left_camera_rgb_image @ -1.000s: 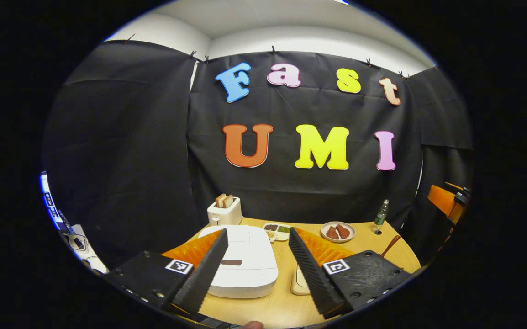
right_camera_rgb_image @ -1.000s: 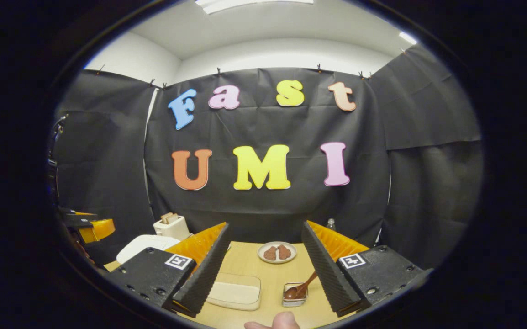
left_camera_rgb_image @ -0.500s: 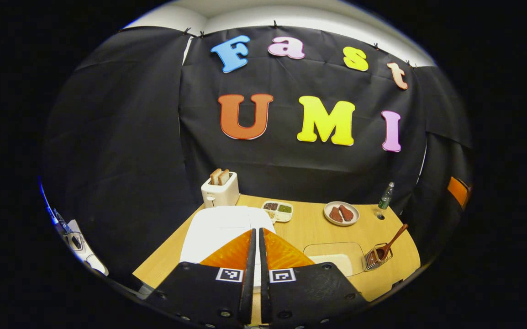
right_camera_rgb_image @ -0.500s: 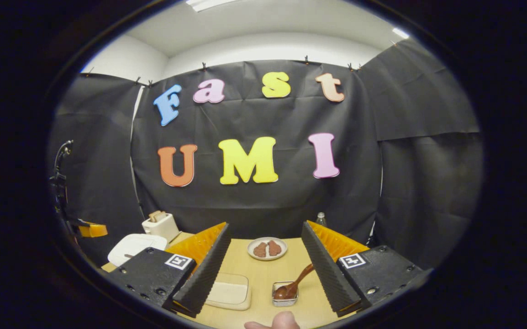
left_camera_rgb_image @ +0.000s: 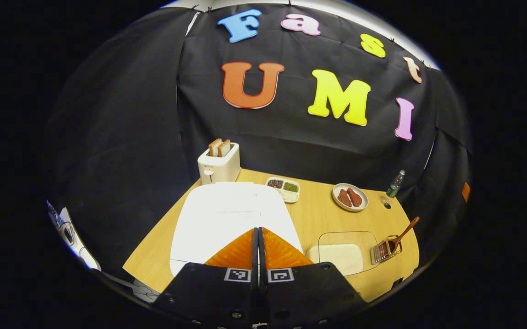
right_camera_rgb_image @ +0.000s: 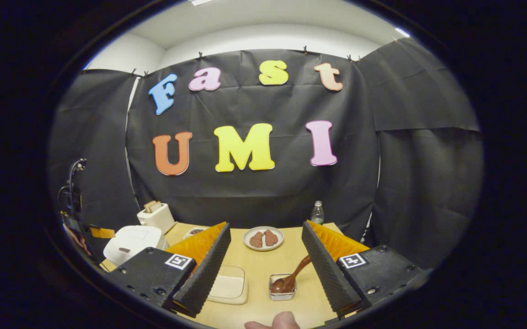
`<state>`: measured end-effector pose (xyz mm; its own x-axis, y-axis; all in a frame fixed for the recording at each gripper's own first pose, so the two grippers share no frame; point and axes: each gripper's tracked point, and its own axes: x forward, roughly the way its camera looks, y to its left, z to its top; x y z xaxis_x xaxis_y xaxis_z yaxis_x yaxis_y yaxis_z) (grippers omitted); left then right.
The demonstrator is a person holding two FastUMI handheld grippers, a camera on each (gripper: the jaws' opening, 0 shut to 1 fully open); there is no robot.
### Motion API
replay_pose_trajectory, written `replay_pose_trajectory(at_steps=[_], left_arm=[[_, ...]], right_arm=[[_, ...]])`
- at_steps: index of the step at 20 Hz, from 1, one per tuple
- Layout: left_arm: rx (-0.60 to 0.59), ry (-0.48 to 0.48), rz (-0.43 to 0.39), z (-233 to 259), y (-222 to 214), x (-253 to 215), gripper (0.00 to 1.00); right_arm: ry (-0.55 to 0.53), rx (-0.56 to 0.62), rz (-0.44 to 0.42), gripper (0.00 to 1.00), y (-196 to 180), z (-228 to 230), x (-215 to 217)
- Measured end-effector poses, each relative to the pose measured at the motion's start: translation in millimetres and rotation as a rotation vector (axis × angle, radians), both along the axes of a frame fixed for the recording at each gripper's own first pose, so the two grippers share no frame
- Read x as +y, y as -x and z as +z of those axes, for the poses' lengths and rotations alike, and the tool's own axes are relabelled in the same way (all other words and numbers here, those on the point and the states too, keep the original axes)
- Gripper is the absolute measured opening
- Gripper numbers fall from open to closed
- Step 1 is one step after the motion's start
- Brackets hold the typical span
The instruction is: Close the left gripper, press the button to open the rice cooker; take a wooden spoon from the chopstick holder with the right hand, scoop a spoonful of rice and pour it into the rice cooker, then put the wooden spoon back into the chopstick holder.
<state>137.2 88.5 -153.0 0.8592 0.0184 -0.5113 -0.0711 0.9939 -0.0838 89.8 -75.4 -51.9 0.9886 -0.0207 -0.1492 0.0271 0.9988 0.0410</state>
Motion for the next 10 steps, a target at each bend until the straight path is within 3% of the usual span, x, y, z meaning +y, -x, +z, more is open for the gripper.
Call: replay_pose_trajectory(at_steps=[10], left_arm=[[0.172,0.087,0.049,-56.5,-3.1,16.4,0.00]], right_arm=[[0.014,0.065,-0.024,1.00,-5.3,-18.5,5.2]])
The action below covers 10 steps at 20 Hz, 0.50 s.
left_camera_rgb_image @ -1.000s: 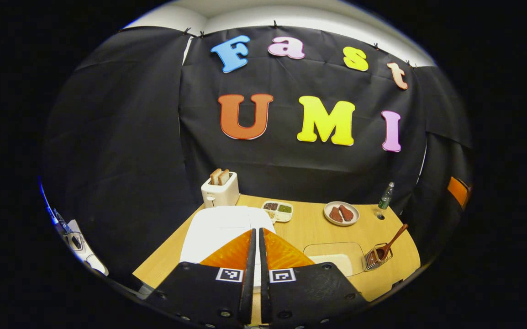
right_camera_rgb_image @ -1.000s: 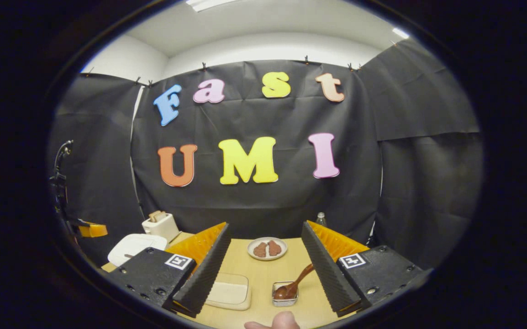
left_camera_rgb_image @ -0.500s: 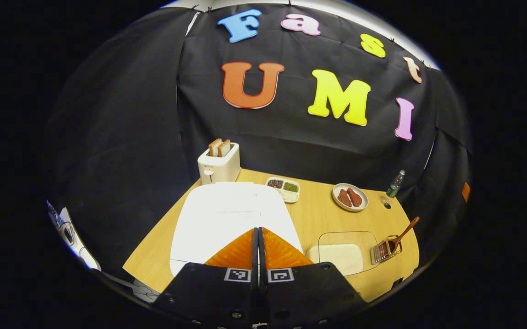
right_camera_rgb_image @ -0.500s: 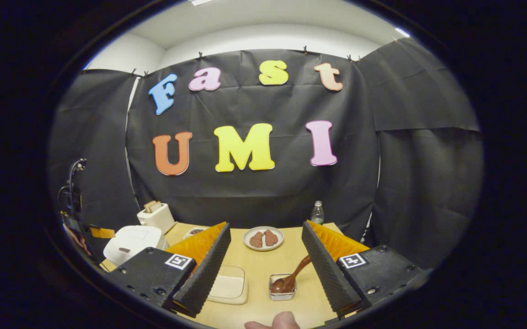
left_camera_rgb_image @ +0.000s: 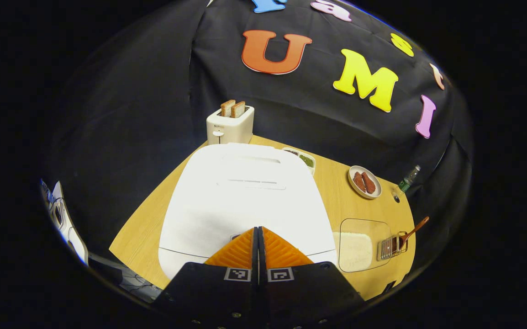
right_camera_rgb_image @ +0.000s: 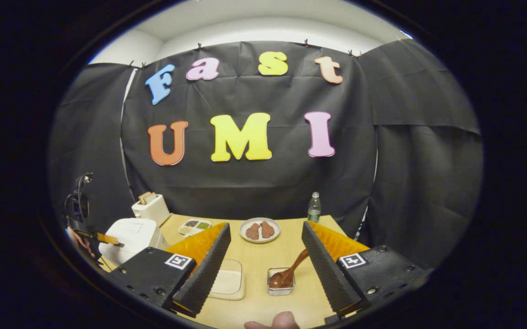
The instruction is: Close the left gripper, press the button to open the rice cooker; take a wooden spoon from the chopstick holder with the right hand, scoop a spoonful of rice and pour it into the rice cooker, then put the wooden spoon back into the chopstick holder.
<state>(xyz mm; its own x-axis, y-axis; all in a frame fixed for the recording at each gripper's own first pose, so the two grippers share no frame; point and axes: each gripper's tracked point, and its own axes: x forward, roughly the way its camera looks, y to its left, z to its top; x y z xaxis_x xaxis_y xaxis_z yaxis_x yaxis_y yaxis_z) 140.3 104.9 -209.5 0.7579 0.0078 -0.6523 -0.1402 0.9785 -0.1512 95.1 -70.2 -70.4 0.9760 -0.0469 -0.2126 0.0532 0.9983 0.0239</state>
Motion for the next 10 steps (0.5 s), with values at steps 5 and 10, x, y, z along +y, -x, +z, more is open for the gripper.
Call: replay_pose_trajectory(at_steps=[5,10], left_arm=[[0.046,0.050,0.011,-10.0,1.6,-1.4,0.00],[0.114,0.162,-0.019,-6.0,0.6,0.2,0.00]], right_arm=[[0.002,0.004,0.010,1.00,-3.4,-1.2,8.2],[-0.008,0.012,0.017,1.00,-1.4,-5.8,13.0]])
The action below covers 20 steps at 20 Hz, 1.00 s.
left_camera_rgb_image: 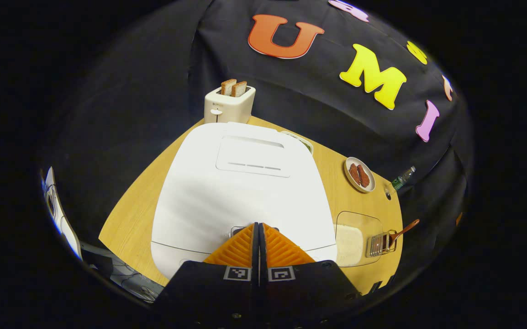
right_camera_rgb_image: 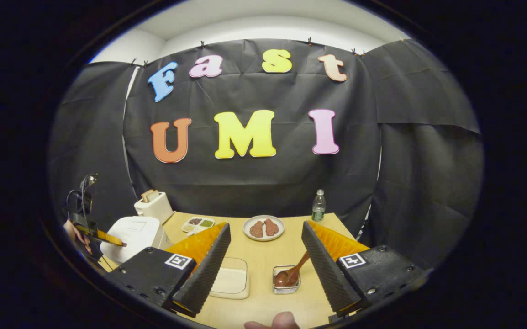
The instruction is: Close the left gripper, press the button to open the rice cooker; take a wooden spoon from the chopstick holder with the right hand, scoop a spoonful of rice and pour it into the rice cooker, then put the wooden spoon back into the chopstick holder.
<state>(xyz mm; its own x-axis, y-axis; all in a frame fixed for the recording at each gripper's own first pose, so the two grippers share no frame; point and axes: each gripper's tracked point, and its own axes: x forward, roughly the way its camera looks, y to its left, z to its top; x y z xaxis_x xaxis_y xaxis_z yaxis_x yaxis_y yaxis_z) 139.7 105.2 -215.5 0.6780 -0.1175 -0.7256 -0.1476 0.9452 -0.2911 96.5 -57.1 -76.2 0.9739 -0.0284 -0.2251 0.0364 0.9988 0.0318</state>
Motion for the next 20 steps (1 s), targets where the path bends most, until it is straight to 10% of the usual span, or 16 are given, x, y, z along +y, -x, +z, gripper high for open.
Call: replay_pose_trajectory(at_steps=[16,19,20], left_arm=[[-0.546,-0.114,0.074,171.5,-59.8,5.0,0.13],[-0.608,-0.165,0.052,193.9,-51.7,-1.6,0.40],[-0.627,-0.182,0.038,199.5,-46.4,-6.3,0.66]], right_arm=[[0.001,-0.065,-0.031,0.99,20.5,36.2,-18.3],[0.001,-0.071,-0.034,0.99,26.8,37.7,-21.9],[0.000,-0.074,-0.035,1.00,28.7,37.8,-23.1]])
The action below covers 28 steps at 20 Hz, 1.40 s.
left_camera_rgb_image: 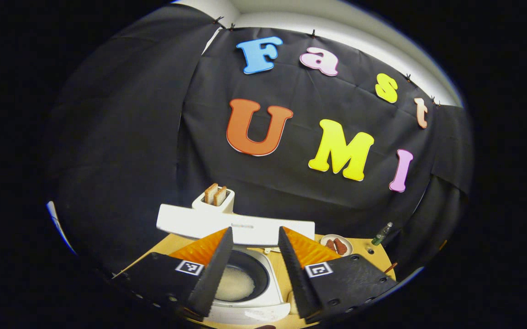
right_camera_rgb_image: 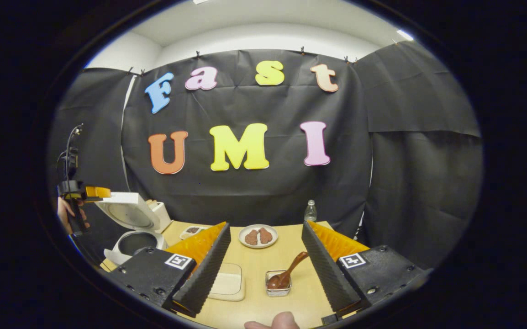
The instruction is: Close the left gripper, press the button to open the rice cooker; take a wooden spoon from the chopstick holder with the right hand, scoop a spoonful of rice and pour it into the rice cooker, then put the wooden spoon back into the chopstick holder.
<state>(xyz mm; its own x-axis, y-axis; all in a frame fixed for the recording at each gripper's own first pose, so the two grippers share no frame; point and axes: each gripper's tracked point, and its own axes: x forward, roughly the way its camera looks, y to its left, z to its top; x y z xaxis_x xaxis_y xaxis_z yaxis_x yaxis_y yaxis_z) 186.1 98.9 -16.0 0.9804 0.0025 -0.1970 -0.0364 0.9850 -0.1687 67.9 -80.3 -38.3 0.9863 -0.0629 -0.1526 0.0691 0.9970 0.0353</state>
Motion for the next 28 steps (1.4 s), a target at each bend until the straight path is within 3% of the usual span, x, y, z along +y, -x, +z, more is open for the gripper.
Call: replay_pose_trajectory(at_steps=[1,3,5,9,18,19,20,28], left_arm=[[-0.020,-0.028,-0.009,4.9,7.5,-4.4,0.72],[-0.066,-0.090,-0.017,17.2,20.6,-13.6,0.74],[-0.114,-0.143,-0.024,29.5,36.1,-22.8,0.86],[-0.182,-0.181,-0.014,48.9,65.7,-34.3,0.95],[-0.253,-0.196,0.025,64.8,114.3,-59.5,0.94],[-0.250,-0.192,0.025,63.4,115.9,-62.6,0.84],[-0.246,-0.187,0.023,62.1,117.2,-66.7,0.93],[-0.231,-0.181,0.037,60.7,114.1,-110.6,0.94]], right_arm=[[0.001,-0.001,-0.002,1.00,2.9,-1.6,-2.3],[0.002,0.008,0.000,0.99,6.1,-5.3,-4.9],[0.000,0.013,0.005,1.00,9.1,-7.6,-7.8],[-0.003,0.007,0.024,1.00,13.3,-6.9,-13.6],[0.012,0.030,0.038,0.99,13.3,-25.4,-49.7],[0.009,0.040,0.041,1.00,11.6,-32.6,-53.4],[0.003,0.048,0.048,1.00,8.4,-40.9,-56.8],[-0.070,0.180,0.084,1.00,-41.9,-135.9,-88.5]])
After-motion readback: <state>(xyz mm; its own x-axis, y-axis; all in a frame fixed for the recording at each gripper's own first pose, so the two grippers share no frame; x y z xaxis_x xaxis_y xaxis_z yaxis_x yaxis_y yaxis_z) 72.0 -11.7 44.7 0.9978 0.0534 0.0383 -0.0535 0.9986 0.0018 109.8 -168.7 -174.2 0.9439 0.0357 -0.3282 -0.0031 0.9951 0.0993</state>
